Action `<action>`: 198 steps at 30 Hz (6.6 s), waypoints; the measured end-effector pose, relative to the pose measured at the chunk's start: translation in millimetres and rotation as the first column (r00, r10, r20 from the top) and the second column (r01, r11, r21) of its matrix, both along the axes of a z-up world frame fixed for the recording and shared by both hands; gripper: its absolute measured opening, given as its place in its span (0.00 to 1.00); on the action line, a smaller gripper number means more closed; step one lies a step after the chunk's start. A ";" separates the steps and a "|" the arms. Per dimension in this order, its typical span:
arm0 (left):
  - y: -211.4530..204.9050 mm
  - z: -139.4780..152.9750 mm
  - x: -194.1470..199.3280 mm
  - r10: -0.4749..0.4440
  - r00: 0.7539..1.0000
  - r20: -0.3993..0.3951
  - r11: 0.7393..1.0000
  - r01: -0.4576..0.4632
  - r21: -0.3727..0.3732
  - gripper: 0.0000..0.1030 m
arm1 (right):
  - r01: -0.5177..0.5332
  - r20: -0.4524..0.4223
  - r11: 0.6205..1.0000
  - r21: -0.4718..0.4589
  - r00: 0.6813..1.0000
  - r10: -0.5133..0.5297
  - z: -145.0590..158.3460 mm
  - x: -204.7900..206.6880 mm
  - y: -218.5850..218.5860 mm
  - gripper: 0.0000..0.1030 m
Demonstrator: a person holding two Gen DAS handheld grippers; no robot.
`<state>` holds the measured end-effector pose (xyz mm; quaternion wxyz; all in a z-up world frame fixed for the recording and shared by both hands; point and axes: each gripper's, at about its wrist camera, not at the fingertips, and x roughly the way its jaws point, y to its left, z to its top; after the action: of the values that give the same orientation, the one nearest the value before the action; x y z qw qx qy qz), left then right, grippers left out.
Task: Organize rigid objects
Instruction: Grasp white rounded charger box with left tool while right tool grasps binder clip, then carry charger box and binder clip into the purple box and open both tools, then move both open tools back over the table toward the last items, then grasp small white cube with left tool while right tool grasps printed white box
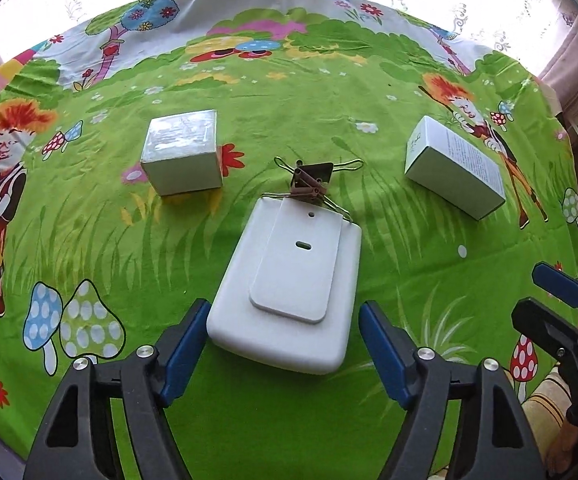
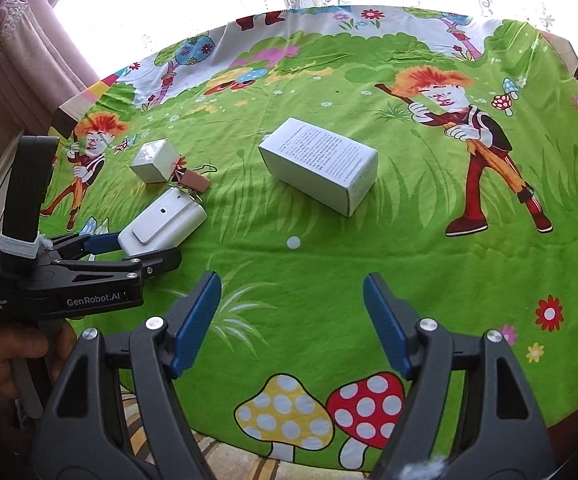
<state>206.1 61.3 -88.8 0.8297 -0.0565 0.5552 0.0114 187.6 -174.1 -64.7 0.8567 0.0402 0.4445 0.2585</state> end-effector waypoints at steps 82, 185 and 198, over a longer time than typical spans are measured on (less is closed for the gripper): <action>85.0 38.1 -208.5 0.554 0.816 0.164 0.783 -0.443 -0.437 0.65 | -0.408 0.118 0.808 -0.425 0.860 0.496 -7.4 -17.2 188.3 0.56; 77.7 70.5 -102.1 0.430 0.881 0.199 0.899 -0.397 -0.185 0.69 | -0.130 0.211 0.964 -0.232 0.961 0.181 37.4 -36.7 107.0 0.74; 71.6 36.8 27.7 0.310 0.937 0.164 0.947 -0.289 -0.137 0.71 | 0.040 0.274 0.974 -0.221 0.962 0.023 28.7 32.8 33.4 0.78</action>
<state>233.8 132.9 -52.0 0.8614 -0.1872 0.4611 0.1017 220.4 -140.7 -36.0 0.9102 -0.0910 0.3475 0.2060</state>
